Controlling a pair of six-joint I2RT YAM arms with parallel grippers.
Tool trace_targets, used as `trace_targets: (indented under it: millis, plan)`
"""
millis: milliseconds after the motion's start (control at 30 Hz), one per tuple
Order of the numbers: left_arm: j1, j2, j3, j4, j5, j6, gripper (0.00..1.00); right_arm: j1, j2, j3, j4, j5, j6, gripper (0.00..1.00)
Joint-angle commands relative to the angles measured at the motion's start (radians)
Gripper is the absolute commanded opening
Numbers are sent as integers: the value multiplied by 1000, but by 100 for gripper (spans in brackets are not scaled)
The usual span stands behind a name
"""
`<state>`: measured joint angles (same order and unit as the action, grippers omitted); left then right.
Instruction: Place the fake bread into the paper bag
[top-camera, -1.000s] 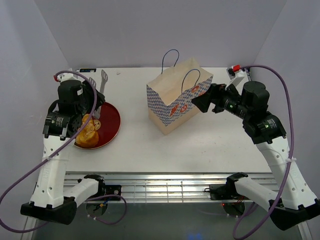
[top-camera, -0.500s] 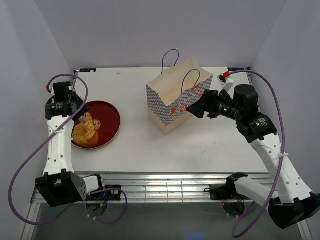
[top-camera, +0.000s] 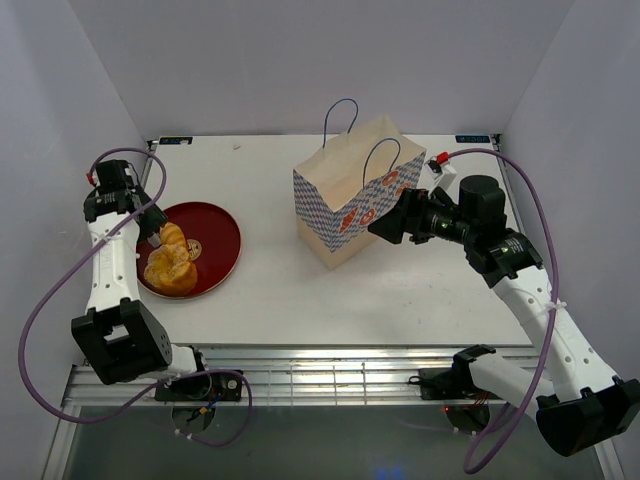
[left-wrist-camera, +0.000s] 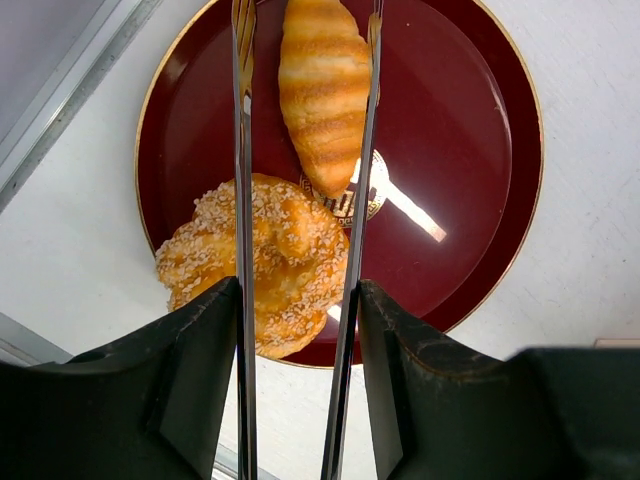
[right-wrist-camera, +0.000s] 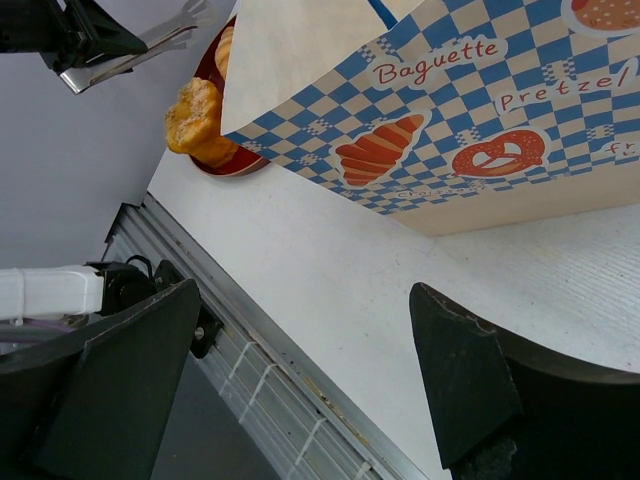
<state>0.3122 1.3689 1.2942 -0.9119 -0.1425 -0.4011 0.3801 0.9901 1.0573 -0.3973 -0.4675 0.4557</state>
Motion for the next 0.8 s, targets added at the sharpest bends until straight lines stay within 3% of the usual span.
trace_targets:
  millis: [0, 267, 767]
  plan:
    - [7, 21, 56, 44, 56, 24, 59, 3, -1, -6, 52, -25, -20, 91]
    - [7, 130, 125, 36, 81, 19, 59, 5, 13, 1, 68, -39, -28, 91]
    - [7, 96, 110, -12, -16, 54, 61, 5, 27, -6, 91, -62, -20, 91]
